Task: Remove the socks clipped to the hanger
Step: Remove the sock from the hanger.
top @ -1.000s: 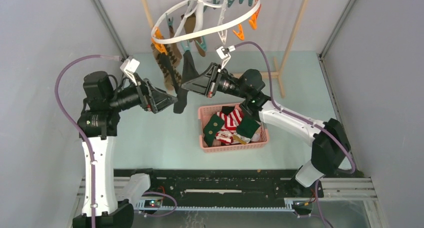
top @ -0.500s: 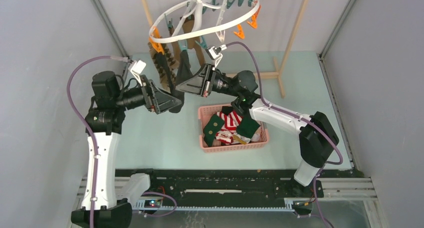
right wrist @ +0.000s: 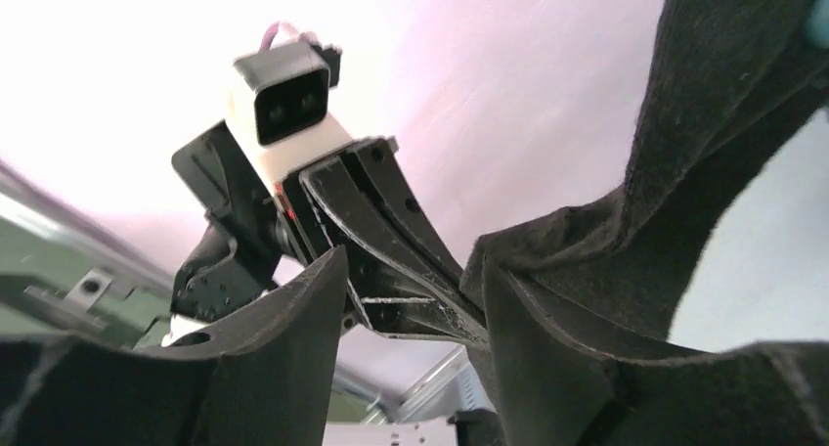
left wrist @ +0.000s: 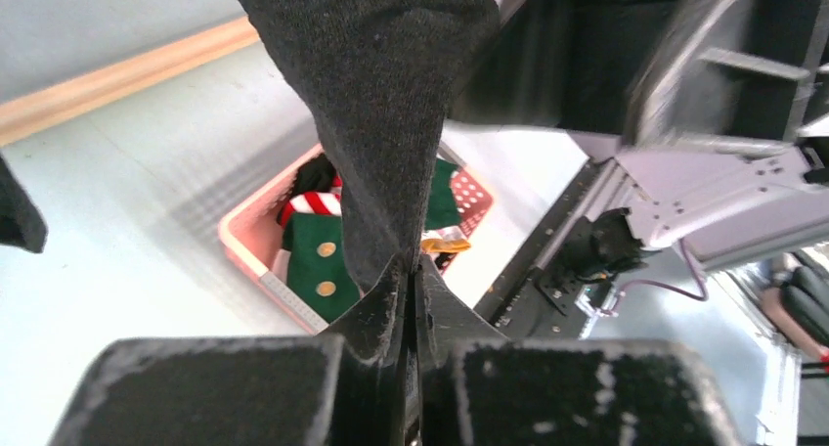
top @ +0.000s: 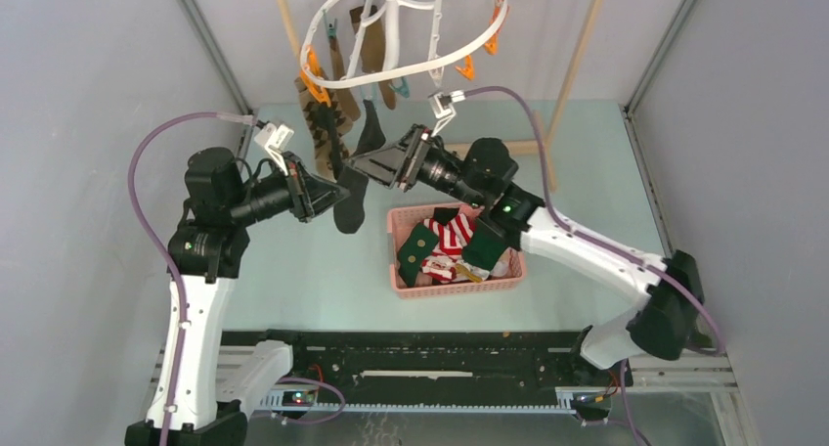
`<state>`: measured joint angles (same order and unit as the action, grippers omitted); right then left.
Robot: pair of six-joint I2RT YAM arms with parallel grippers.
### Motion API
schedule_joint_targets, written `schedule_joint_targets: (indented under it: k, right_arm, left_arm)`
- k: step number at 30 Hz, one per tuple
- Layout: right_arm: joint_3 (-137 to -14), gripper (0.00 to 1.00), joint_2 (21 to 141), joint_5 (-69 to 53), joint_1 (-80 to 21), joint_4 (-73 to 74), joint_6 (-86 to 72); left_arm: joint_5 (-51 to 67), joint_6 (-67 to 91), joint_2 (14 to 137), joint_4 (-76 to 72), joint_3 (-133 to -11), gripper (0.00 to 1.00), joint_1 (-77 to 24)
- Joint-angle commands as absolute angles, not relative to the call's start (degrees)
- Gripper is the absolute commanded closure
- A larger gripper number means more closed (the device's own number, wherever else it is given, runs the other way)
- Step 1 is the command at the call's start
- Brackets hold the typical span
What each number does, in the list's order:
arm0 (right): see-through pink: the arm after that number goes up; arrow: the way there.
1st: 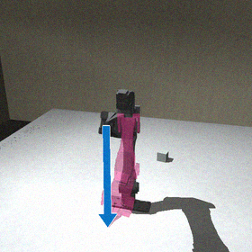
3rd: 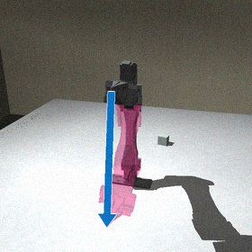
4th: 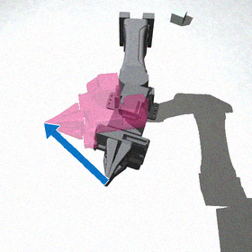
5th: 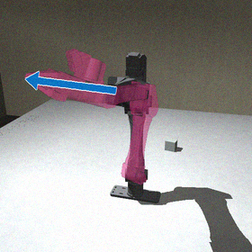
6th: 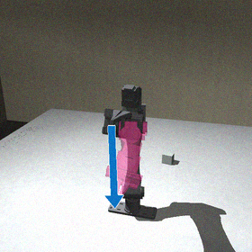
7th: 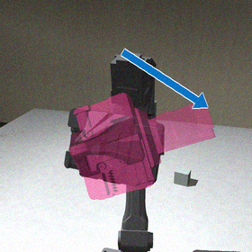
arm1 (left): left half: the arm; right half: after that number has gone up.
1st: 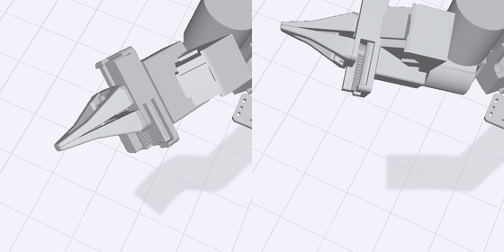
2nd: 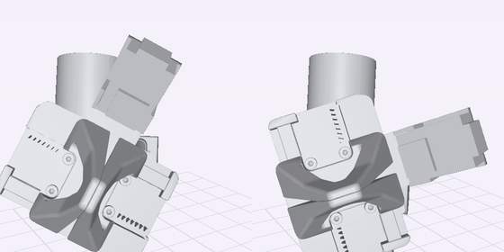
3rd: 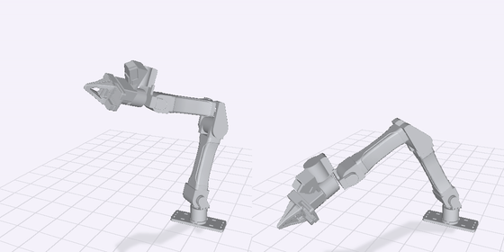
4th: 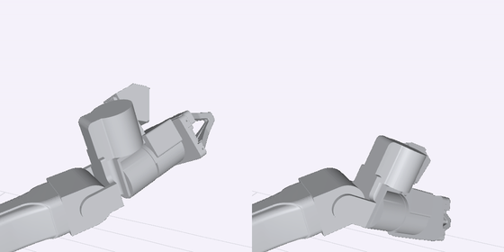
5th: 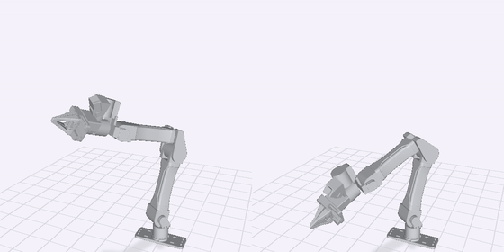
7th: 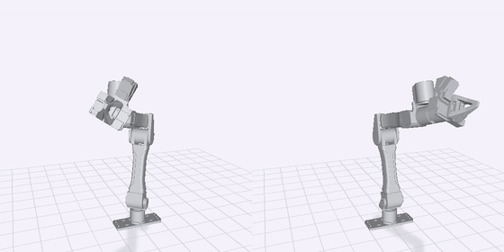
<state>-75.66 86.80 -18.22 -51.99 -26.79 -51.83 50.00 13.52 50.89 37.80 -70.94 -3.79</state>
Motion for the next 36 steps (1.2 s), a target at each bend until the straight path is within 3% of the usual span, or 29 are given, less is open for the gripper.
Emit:
schedule_joint_targets:
  k: [1, 6, 17, 36]
  right_arm:
    - [-77.31, 0.36, 81.13, -0.30, -52.82, -14.30, -41.05]
    - [-84.99, 0.32, 83.89, 7.62, -52.56, -4.90, -37.46]
    - [-98.92, 0.27, 93.41, 11.96, -52.91, -0.88, -32.22]
    - [-113.20, 0.35, 104.32, 18.94, -54.49, 1.87, -18.39]
  left_arm:
    - [41.65, 9.99, 49.45, 37.16, -69.44, 0.96, -6.05]
    - [39.01, 8.88, 49.65, 37.56, -69.33, 1.00, -8.04]
    - [37.43, 7.68, 49.25, 39.10, -70.27, 1.00, -10.54]
    - [37.88, 6.86, 48.07, 41.92, -71.36, 1.00, -10.99]
